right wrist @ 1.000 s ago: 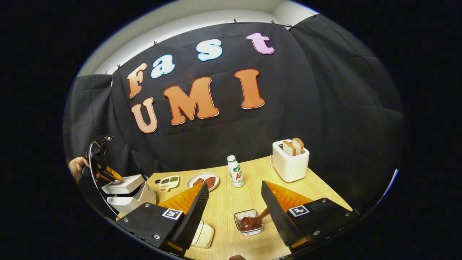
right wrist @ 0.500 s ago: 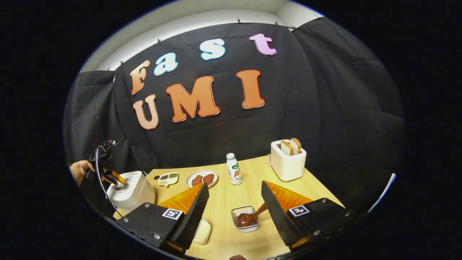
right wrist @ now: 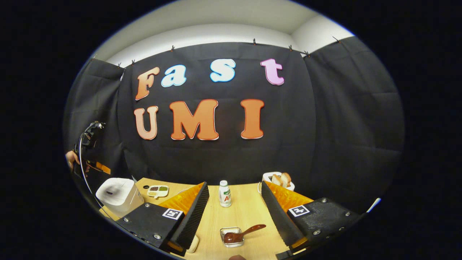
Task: Close the left gripper, press the button to open the rice cooker; take a wooden spoon from the chopstick holder with the right hand, scoop a spoonful of rice and pour it into the rice cooker, then put the wooden spoon back into the chopstick holder.
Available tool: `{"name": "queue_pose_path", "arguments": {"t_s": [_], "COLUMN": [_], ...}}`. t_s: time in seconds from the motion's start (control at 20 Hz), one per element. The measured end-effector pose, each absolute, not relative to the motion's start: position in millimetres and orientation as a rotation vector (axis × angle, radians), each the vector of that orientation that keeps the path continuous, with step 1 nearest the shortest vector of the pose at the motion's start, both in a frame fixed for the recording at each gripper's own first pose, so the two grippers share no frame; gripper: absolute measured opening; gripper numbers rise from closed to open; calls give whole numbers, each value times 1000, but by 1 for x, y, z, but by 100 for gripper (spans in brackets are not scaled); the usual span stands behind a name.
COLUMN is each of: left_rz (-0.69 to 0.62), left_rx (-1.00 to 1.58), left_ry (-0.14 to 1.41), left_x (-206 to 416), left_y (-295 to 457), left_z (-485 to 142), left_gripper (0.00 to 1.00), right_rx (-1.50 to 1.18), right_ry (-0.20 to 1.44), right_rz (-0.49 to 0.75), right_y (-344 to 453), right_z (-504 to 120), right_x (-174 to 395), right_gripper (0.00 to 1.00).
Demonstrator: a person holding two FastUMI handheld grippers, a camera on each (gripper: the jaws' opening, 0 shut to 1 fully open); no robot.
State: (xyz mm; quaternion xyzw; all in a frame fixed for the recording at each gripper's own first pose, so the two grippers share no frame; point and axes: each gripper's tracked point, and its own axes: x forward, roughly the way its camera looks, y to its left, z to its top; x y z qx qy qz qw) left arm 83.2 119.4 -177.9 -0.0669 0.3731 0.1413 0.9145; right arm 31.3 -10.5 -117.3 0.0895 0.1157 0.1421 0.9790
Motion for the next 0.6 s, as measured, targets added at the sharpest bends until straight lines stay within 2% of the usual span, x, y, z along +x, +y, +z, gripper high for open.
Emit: {"name": "queue_pose_path", "arguments": {"t_s": [0.1,0.35,0.4,0.45,0.6], "left_rz": [262,234,233,222,207], "left_rx": [-105,-57,-49,-50,-39], "left_ry": [644,369,327,286,187], "left_x": [85,88,85,80,65], "left_y": [112,90,86,81,70], "left_z": [-141,-84,-73,-62,-28], "left_gripper": [98,100,97,100,97], "right_rx": [149,52,47,51,83], "right_ry": [174,29,10,-1,-20], "right_rz": [270,239,240,250,281], "right_y": [-10,-3,0,5,18], "right_z": [-95,-50,-44,-39,-27], "right_x": [37,38,36,36,36], "right_gripper": [91,91,91,91,90]}}
